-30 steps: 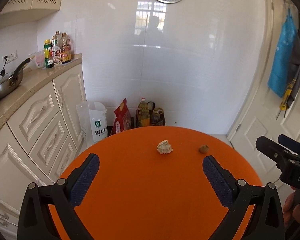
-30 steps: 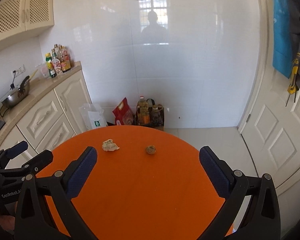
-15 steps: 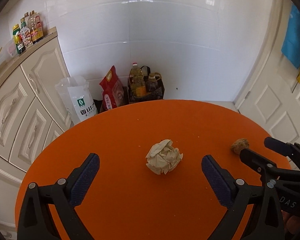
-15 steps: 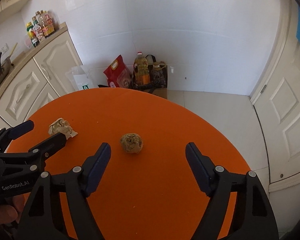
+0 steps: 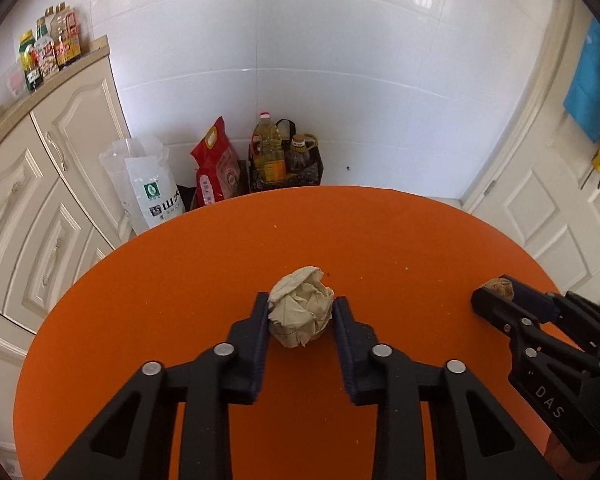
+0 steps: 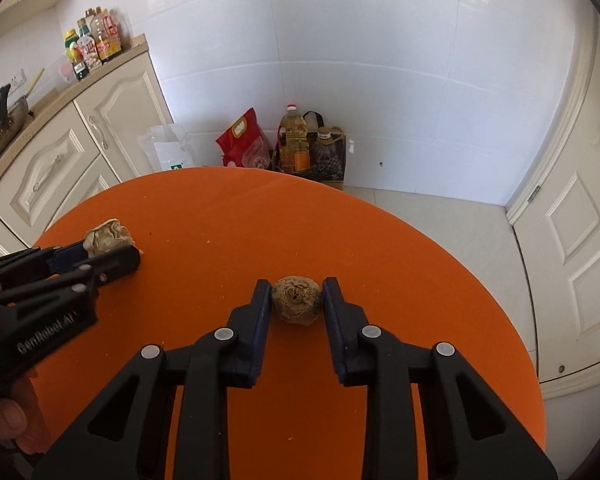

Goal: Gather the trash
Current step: 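Grasp the crumpled paper with the left tool while the right tool grasps the brown lump, then carry the crumpled paper and brown lump with both tools over the bin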

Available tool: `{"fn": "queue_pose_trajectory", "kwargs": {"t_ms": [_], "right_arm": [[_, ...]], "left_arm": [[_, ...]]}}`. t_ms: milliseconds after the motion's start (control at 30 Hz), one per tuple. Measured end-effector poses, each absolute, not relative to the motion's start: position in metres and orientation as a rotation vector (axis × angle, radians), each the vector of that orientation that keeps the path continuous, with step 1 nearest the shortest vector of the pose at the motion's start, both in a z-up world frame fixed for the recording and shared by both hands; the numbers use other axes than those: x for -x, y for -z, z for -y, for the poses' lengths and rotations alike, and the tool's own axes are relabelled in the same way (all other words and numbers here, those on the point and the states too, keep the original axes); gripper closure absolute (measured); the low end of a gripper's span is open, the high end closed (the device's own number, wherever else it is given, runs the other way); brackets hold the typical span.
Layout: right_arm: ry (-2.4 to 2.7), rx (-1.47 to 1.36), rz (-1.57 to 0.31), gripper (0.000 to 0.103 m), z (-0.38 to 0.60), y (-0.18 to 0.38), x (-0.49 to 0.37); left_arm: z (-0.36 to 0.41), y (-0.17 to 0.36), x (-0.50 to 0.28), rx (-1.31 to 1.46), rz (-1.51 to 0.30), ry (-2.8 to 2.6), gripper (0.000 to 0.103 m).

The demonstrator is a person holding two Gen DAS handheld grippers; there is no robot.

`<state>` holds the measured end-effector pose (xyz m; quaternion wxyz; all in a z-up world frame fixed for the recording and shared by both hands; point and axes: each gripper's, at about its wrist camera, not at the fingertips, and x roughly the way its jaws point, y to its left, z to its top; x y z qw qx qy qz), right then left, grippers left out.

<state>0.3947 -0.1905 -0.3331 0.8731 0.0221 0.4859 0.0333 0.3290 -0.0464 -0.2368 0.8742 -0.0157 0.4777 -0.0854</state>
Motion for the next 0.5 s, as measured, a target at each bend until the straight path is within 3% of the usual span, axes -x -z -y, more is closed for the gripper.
{"fn": "queue_pose_trajectory", "kwargs": {"t_ms": [500], "right_arm": [[-0.124,-0.142,-0.967,0.078,0.205,0.286,-0.298]], "left_arm": [[0.025,0.21,-0.246,0.069,-0.918,0.189,0.079]]}}
